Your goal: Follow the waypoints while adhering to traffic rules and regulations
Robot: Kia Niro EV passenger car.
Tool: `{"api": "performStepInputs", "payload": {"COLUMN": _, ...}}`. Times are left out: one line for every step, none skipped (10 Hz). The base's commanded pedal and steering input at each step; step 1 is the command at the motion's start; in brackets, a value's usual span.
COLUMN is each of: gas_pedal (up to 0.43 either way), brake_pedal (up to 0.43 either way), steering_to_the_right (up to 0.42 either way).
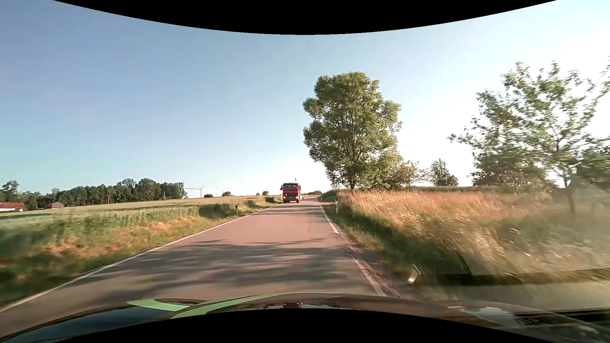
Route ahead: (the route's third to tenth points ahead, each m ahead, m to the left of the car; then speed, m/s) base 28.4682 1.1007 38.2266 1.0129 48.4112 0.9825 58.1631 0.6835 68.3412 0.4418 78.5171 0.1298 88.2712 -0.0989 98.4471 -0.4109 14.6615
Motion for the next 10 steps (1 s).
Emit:
{"api": "performStepInputs", "payload": {"gas_pedal": 0.299, "brake_pedal": 0.000, "steering_to_the_right": 0.002}}
{"api": "performStepInputs", "payload": {"gas_pedal": 0.299, "brake_pedal": 0.000, "steering_to_the_right": 0.002}}
{"api": "performStepInputs", "payload": {"gas_pedal": 0.299, "brake_pedal": 0.000, "steering_to_the_right": 0.002}}
{"api": "performStepInputs", "payload": {"gas_pedal": 0.299, "brake_pedal": 0.000, "steering_to_the_right": 0.004}}
{"api": "performStepInputs", "payload": {"gas_pedal": 0.299, "brake_pedal": 0.000, "steering_to_the_right": 0.006}}
{"api": "performStepInputs", "payload": {"gas_pedal": 0.299, "brake_pedal": 0.000, "steering_to_the_right": 0.011}}
{"api": "performStepInputs", "payload": {"gas_pedal": 0.299, "brake_pedal": 0.000, "steering_to_the_right": 0.009}}
{"api": "performStepInputs", "payload": {"gas_pedal": 0.299, "brake_pedal": 0.000, "steering_to_the_right": 0.004}}
{"api": "performStepInputs", "payload": {"gas_pedal": 0.299, "brake_pedal": 0.000, "steering_to_the_right": 0.000}}
{"api": "performStepInputs", "payload": {"gas_pedal": 0.299, "brake_pedal": 0.000, "steering_to_the_right": -0.001}}
